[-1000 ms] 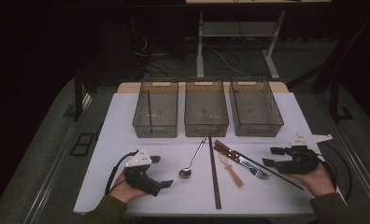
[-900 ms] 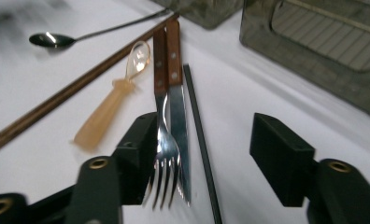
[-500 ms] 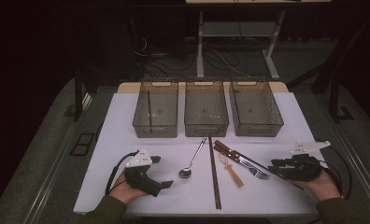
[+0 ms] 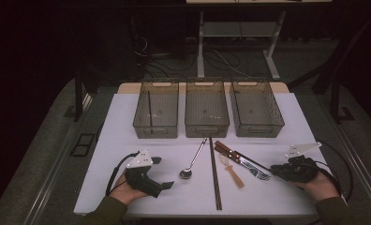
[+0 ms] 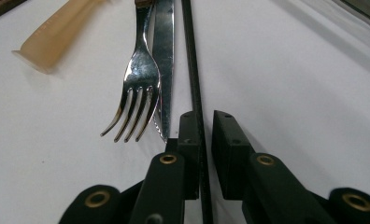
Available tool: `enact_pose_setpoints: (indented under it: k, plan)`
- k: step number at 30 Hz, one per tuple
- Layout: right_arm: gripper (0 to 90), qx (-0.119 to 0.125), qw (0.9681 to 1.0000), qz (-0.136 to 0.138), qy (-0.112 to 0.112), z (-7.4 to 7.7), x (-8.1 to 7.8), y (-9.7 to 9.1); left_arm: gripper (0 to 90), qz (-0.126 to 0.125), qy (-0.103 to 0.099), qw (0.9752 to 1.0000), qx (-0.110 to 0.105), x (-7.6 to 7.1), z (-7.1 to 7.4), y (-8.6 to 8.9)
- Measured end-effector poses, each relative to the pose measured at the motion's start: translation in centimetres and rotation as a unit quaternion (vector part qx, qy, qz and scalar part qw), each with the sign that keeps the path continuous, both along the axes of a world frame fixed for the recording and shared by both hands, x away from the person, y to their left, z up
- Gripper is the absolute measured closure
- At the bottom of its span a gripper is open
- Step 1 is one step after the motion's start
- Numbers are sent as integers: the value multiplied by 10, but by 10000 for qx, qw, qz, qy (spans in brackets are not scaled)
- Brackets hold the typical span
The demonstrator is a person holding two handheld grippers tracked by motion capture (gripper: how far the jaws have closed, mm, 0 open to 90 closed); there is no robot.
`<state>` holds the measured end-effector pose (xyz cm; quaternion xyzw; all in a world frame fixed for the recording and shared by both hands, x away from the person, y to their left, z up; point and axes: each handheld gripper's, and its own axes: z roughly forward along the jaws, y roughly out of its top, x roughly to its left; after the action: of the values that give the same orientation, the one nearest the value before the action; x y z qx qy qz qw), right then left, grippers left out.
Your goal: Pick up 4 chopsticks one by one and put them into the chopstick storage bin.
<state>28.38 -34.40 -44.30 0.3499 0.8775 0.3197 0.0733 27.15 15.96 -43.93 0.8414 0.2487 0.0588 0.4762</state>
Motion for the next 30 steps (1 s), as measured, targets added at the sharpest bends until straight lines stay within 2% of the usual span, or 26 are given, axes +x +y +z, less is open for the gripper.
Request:
enact_pose_setpoints:
  k: [15, 25, 30]
  plan:
    - [856, -120, 9997, 189, -116, 0, -1, 2, 0, -13, 12, 10000, 34, 0, 0, -1]
    - [856, -140, 9996, 236, -66, 2, -1, 4, 0, -15, 11, 10000, 35, 0, 0, -1]
    - [856, -74, 9995, 261, -151, 7, -2, 3, 0, -15, 6, 10000, 43, 0, 0, -1]
